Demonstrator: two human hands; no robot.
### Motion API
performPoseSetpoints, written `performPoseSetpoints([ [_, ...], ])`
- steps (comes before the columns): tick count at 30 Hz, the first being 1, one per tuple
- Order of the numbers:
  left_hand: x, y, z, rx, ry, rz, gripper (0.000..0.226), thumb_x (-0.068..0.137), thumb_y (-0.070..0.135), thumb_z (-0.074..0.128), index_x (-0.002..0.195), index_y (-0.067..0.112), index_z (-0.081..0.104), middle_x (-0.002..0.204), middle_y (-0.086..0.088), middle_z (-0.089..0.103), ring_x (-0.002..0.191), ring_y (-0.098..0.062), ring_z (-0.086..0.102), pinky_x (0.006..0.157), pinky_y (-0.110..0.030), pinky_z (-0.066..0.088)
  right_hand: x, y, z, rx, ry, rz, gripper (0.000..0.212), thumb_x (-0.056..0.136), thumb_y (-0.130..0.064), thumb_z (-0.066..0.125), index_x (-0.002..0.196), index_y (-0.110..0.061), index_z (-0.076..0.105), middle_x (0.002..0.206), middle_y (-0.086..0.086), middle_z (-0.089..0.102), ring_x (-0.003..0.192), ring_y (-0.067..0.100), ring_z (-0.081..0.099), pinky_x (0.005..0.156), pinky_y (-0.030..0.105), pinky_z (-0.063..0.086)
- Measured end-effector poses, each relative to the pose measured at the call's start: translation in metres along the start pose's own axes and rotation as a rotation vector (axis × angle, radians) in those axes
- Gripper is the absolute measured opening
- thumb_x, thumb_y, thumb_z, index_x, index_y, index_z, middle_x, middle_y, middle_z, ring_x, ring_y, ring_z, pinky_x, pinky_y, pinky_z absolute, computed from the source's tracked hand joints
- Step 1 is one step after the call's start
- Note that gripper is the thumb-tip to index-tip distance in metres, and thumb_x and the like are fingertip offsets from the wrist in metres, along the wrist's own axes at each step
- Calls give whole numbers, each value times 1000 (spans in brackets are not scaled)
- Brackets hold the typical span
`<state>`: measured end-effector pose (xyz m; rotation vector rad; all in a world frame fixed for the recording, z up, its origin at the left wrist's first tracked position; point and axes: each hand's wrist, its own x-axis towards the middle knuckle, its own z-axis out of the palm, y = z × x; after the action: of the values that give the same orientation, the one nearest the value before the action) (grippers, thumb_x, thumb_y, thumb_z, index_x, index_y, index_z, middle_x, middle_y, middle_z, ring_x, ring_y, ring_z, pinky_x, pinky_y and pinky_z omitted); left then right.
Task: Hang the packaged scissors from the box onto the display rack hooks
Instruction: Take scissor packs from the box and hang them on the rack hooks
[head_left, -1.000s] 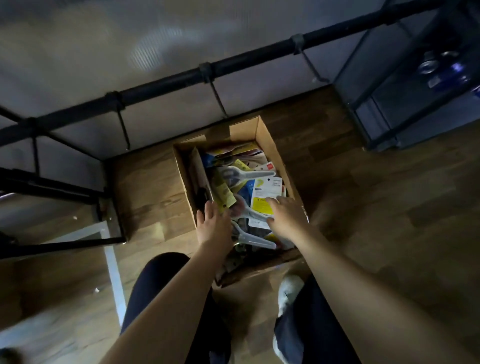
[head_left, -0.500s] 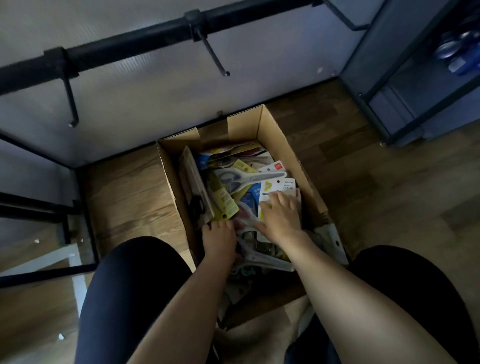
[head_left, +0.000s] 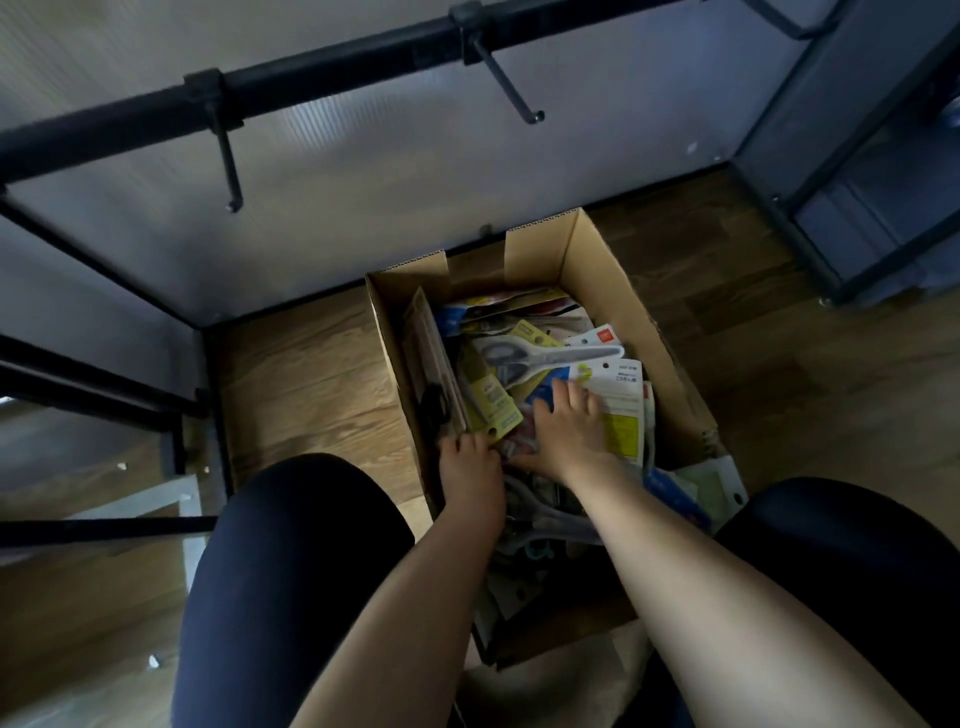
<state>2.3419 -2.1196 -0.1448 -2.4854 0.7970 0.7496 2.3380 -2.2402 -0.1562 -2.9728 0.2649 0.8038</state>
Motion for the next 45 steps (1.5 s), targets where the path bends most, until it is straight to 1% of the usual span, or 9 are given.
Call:
performPoseSetpoints([
  [5,-2,-11,-13,-202,22,-28,28,96,11,37,120,16,51,121,-4,62,114,-24,57,100,-35,30,3,-17,-6,66,79,101,52,88,-34,57,131,-9,42,137,13,36,128,30,31,105,38,25],
  [12,-9,-30,-36,-577,36,-156,26,92,5,45,118,3,42,118,-19,55,110,-38,55,81,-42,45,-6,-19,-17,368,-72,236,43,89,-10,56,128,-4,41,127,16,55,121,34,48,94,37,39],
  [20,-1,-55,-55,-1007,291,-309,25,86,7,55,110,13,61,107,-11,60,97,-28,58,79,-34,51,-12,-15,-30,450,-96,208,33,93,-10,47,125,-11,47,120,17,57,108,34,56,73,36,44],
  [26,2,-78,-76,-1179,528,-285,14,85,7,58,92,12,69,81,-4,62,73,-18,56,50,-20,36,-8,-1,-63,509,47,454,26,96,-15,47,119,-9,55,119,11,59,108,27,58,73,33,44],
  [32,-15,-66,-99,-1115,518,-186,37,80,-8,42,105,5,67,93,-14,66,84,-25,59,62,-23,40,-24,12,-102,678,357,334,32,90,-14,59,120,-8,48,121,12,56,112,28,55,76,33,44],
  [36,-46,-60,-135,-1118,526,-134,35,85,-7,47,111,6,67,99,-12,66,82,-16,53,60,-8,32,-50,22,-124,863,375,280,21,89,-20,60,103,-6,54,101,12,62,97,30,59,66,31,39],
  [40,-95,-60,-188,-1112,545,-30,33,85,-6,49,109,5,69,103,-14,70,98,-27,63,76,-23,46,-96,29,-176,1036,316,195,36,92,-22,59,126,-14,52,107,9,66,90,21,64,72,34,53],
  [43,-145,-70,-235,-1114,547,-20,32,88,-3,51,111,10,70,104,-13,71,99,-27,63,82,-28,47,-130,30,-229,1104,235,171,36,85,-29,59,116,-13,62,101,6,69,81,20,66,72,37,56],
  [45,-179,-83,-267,-1121,573,-54,31,89,-1,52,112,11,70,106,-10,71,100,-23,64,79,-16,42,-153,29,-265,1175,238,165,36,79,-37,59,106,-14,67,99,4,71,87,19,68,80,43,57],
])
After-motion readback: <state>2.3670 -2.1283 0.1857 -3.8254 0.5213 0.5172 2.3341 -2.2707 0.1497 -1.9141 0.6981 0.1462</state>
